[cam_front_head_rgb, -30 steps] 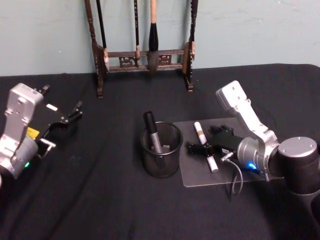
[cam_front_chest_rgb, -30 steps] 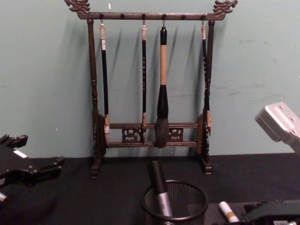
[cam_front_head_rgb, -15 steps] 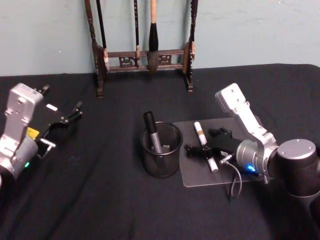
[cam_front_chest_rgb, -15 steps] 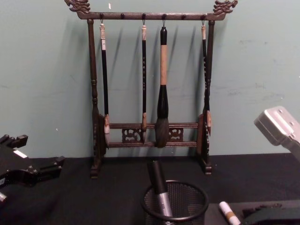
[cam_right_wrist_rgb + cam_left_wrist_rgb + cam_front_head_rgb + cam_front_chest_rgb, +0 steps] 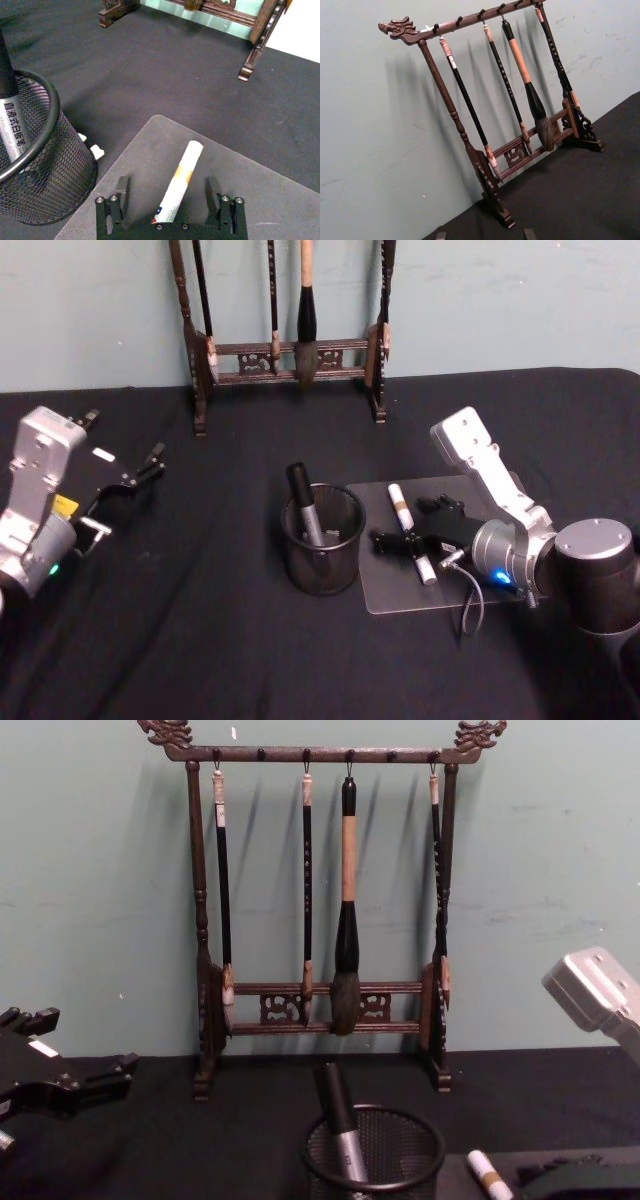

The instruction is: Pick up the water-based marker from the table and place it into the pen holder.

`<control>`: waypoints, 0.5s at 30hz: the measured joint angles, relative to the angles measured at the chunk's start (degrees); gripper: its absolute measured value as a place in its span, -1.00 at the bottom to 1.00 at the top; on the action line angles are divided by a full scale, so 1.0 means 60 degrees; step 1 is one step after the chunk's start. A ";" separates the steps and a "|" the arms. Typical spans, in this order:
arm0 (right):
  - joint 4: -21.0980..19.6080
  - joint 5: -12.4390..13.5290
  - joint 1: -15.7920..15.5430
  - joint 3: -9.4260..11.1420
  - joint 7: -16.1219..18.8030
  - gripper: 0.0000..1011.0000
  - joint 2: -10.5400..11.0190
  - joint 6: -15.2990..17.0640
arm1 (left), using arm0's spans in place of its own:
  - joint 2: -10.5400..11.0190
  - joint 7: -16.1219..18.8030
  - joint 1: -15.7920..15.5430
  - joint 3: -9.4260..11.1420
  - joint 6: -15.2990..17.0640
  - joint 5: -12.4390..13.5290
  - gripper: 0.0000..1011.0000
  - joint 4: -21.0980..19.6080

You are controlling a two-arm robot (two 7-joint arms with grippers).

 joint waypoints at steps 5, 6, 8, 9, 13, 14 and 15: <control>-0.0003 0.0002 0.0001 0.0000 -0.0002 0.79 0.0001 0.0000 | 0.0000 0.0000 0.0000 0.0000 0.0000 0.0001 0.98 0.0000; -0.0004 0.0002 0.0001 0.0000 -0.0002 0.71 0.0001 0.0000 | 0.0000 0.0000 0.0000 -0.0001 0.0000 0.0001 0.98 0.0000; -0.0004 0.0003 0.0001 0.0000 -0.0003 0.61 0.0000 0.0000 | 0.0000 0.0000 0.0000 0.0000 -0.0001 0.0001 0.98 0.0000; -0.0005 0.0003 0.0001 0.0000 -0.0004 0.58 0.0000 0.0000 | 0.0000 0.0000 -0.0001 0.0000 -0.0001 0.0000 0.98 0.0000; -0.0004 0.0004 0.0001 0.0000 -0.0006 0.36 0.0000 0.0001 | 0.0000 0.0000 -0.0001 0.0000 0.0000 0.0000 0.98 0.0000; -0.0005 0.0004 0.0001 0.0000 -0.0007 0.28 0.0001 0.0000 | 0.0000 0.0000 -0.0001 -0.0001 0.0000 0.0000 0.98 0.0000; -0.0005 0.0004 0.0001 0.0000 -0.0008 0.24 0.0000 0.0000 | 0.0000 0.0000 0.0000 0.0000 0.0000 0.0001 0.98 0.0000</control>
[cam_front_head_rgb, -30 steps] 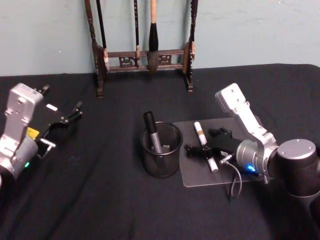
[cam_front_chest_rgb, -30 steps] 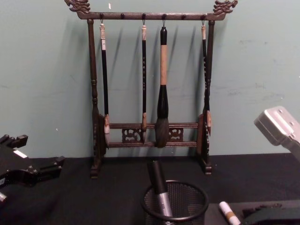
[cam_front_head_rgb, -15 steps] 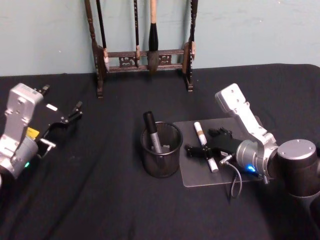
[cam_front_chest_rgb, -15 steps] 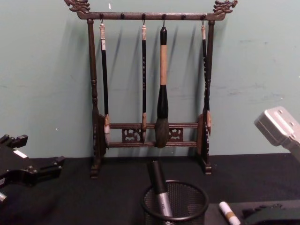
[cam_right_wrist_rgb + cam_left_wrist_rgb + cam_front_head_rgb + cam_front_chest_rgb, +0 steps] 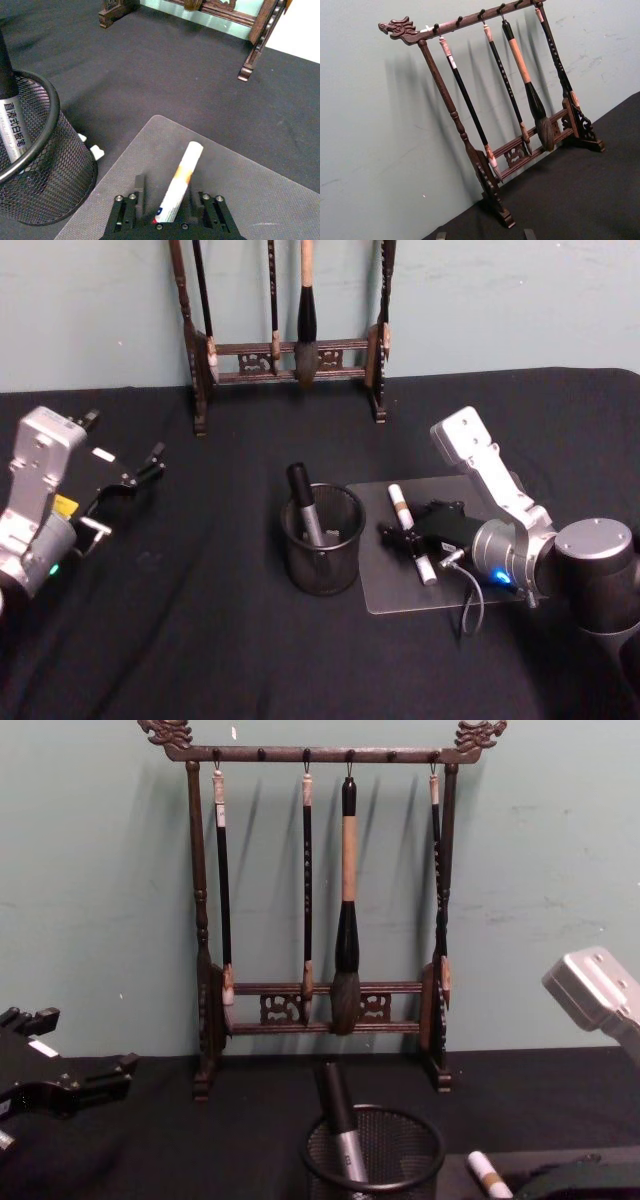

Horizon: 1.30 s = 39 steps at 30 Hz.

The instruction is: Pick up the water-based marker from the table and place it into the pen holder.

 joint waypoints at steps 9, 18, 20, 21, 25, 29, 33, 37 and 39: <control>0.0001 0.0000 0.0000 0.0000 -0.0001 -0.35 0.0001 0.0000 | 0.0000 0.0000 -0.0001 0.0000 0.0000 0.0000 0.98 0.0000; 0.0000 0.0003 0.0000 0.0000 -0.0002 -0.63 0.0000 0.0001 | 0.0000 0.0000 0.0000 0.0000 0.0000 0.0000 0.98 0.0000; 0.0000 0.0003 0.0000 0.0000 -0.0002 -0.64 0.0000 0.0001 | 0.0000 0.0000 -0.0001 0.0000 0.0000 0.0000 0.98 0.0000; -0.0002 0.0004 0.0000 0.0000 0.0001 -0.63 0.0002 -0.0001 | 0.0000 0.0000 0.0000 0.0000 0.0000 0.0000 0.98 0.0000; -0.0042 0.0014 -0.0016 0.0004 0.0046 -0.63 0.0034 -0.0122 | 0.0000 0.0000 0.0000 0.0000 -0.0001 0.0000 0.98 0.0000; -0.0170 0.0061 -0.0089 0.0080 0.0091 -0.64 0.0098 -0.0561 | 0.0000 0.0000 -0.0001 0.0000 0.0000 0.0000 0.98 0.0000; -0.0328 0.0262 -0.0194 0.0296 0.0149 -0.63 0.0134 -0.1390 | 0.0000 0.0000 0.0000 0.0000 0.0000 0.0000 0.98 0.0000; -0.0469 0.0577 -0.0335 0.0550 0.0266 -0.64 0.0176 -0.2695 | 0.0000 0.0000 -0.0001 0.0000 0.0000 0.0000 0.98 0.0000; -0.0496 0.0716 -0.0376 0.0625 0.0340 -0.64 0.0192 -0.3154 | 0.0000 0.0000 -0.0001 0.0000 0.0000 0.0000 0.98 0.0000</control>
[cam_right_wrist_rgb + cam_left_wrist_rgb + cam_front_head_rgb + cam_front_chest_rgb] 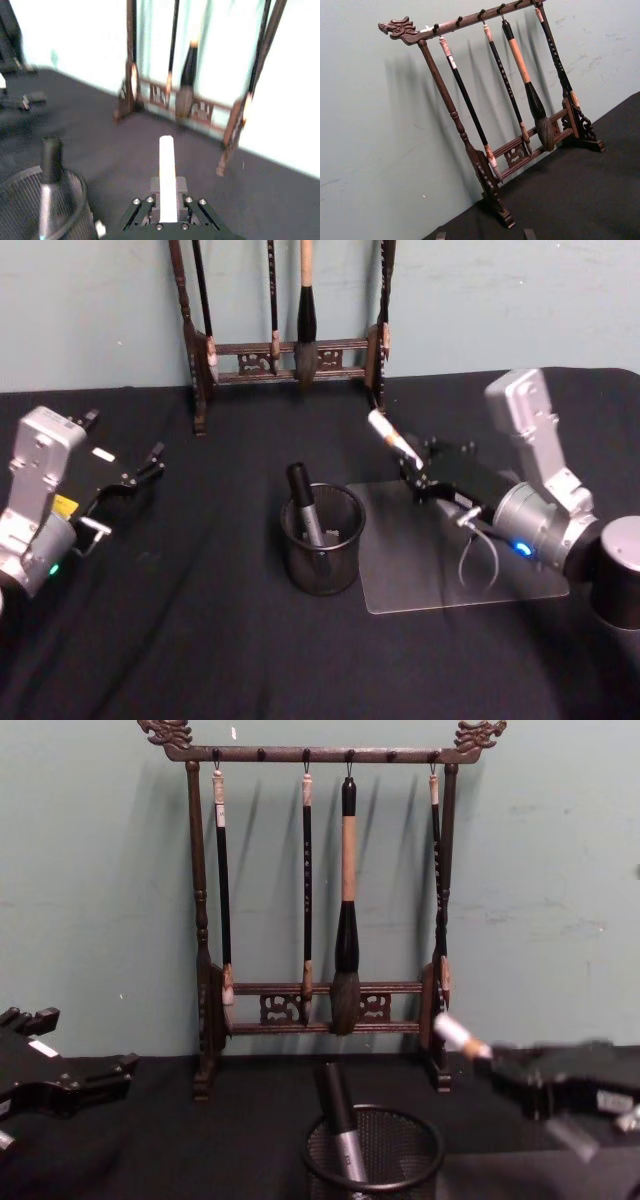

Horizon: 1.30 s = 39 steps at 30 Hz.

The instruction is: Pick up the water-based marker from the table and place it into the pen holder.

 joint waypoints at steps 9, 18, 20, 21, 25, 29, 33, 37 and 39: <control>0.0075 0.0913 -0.0080 0.0160 0.0689 -0.64 -0.0097 -0.2335 | 0.0000 0.0000 0.0000 0.0000 0.0000 0.0001 0.98 0.0000; 0.0538 0.1696 0.0169 -0.0186 0.1273 -0.64 -0.0547 -0.3281 | 0.0000 0.0000 0.0000 0.0000 0.0000 0.0001 0.98 0.0000; 0.0651 0.1824 0.0246 -0.0340 0.1414 -0.63 -0.0633 -0.3347 | 0.0000 0.0000 0.0000 0.0000 0.0000 0.0000 0.98 0.0000; 0.0680 0.1857 0.0269 -0.0390 0.1453 -0.64 -0.0650 -0.3355 | 0.0000 0.0000 0.0000 0.0000 0.0000 0.0001 0.98 0.0000; 0.0807 0.1969 0.0351 -0.0663 0.1600 -0.64 -0.0714 -0.3370 | 0.0000 0.0000 -0.0001 0.0000 0.0000 0.0000 0.98 0.0000; 0.0936 0.2040 0.0408 -0.0941 0.1665 -0.63 -0.0758 -0.3340 | 0.0000 0.0000 0.0000 0.0000 0.0000 0.0001 0.98 0.0000; 0.1030 0.2077 0.0434 -0.1103 0.1671 -0.64 -0.0766 -0.3304 | 0.0000 0.0000 0.0001 0.0000 0.0000 0.0001 0.98 0.0000; 0.1161 0.2106 0.0460 -0.1297 0.1655 -0.63 -0.0779 -0.3271 | 0.0000 0.0000 0.0000 0.0000 0.0000 0.0000 0.98 0.0000; 0.1215 0.2105 0.0478 -0.1372 0.1637 -0.64 -0.0784 -0.3266 | 0.0000 0.0000 0.0000 0.0000 0.0000 0.0001 0.98 0.0000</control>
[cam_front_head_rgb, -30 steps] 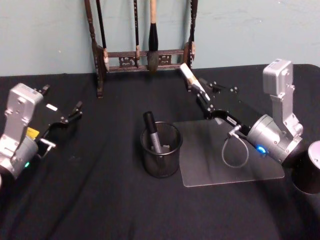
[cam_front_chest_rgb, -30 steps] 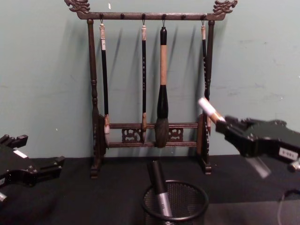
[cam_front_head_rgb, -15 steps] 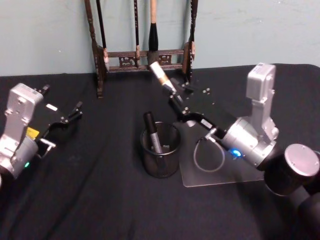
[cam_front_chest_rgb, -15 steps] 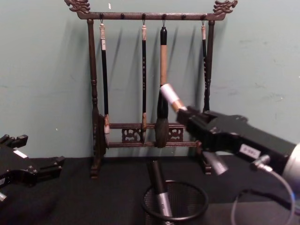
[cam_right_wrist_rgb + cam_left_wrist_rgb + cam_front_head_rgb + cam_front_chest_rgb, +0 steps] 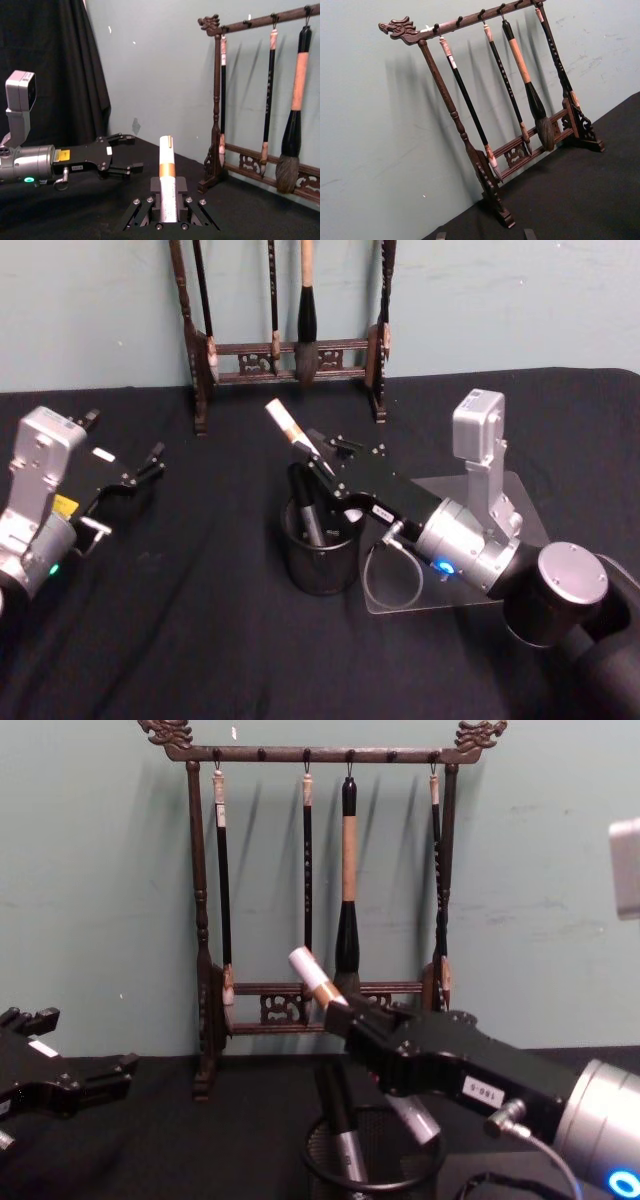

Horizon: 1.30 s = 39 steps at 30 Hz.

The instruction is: Pick up the water-based marker from the table and place it into the pen holder.

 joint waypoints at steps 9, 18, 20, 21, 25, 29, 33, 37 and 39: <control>0.0310 -0.0031 0.0093 -0.0189 -0.0073 -0.63 -0.0071 -0.0079 | 0.0000 0.0000 0.0001 0.0000 0.0000 0.0000 0.98 0.0000; 0.0500 -0.0206 0.0059 -0.0306 -0.0135 -0.63 -0.0127 -0.0298 | 0.0000 0.0000 0.0001 0.0000 0.0000 0.0000 0.98 0.0000; 0.0534 -0.0255 0.0020 -0.0333 -0.0155 -0.63 -0.0130 -0.0326 | 0.0000 0.0000 0.0001 0.0000 0.0000 0.0000 0.98 0.0000; 0.0539 -0.0266 0.0012 -0.0337 -0.0163 -0.63 -0.0131 -0.0332 | 0.0000 0.0000 0.0000 0.0000 0.0000 0.0000 0.98 0.0000; 0.0531 -0.0310 -0.0036 -0.0346 -0.0197 -0.64 -0.0133 -0.0353 | 0.0000 0.0000 0.0001 0.0000 0.0000 0.0000 0.98 0.0000; 0.0515 -0.0348 -0.0057 -0.0354 -0.0222 -0.63 -0.0131 -0.0381 | 0.0000 0.0000 0.0001 0.0000 0.0000 0.0000 0.98 0.0000; 0.0516 -0.0349 -0.0055 -0.0354 -0.0219 -0.63 -0.0129 -0.0378 | 0.0000 0.0000 0.0000 0.0000 0.0000 0.0000 0.98 0.0000; 0.0519 -0.0349 -0.0052 -0.0354 -0.0214 -0.60 -0.0127 -0.0371 | 0.0000 0.0000 0.0000 0.0000 0.0000 0.0000 0.98 0.0000; 0.0520 -0.0348 -0.0052 -0.0354 -0.0212 -0.54 -0.0127 -0.0367 | 0.0000 0.0000 0.0001 0.0000 0.0000 0.0000 0.98 0.0000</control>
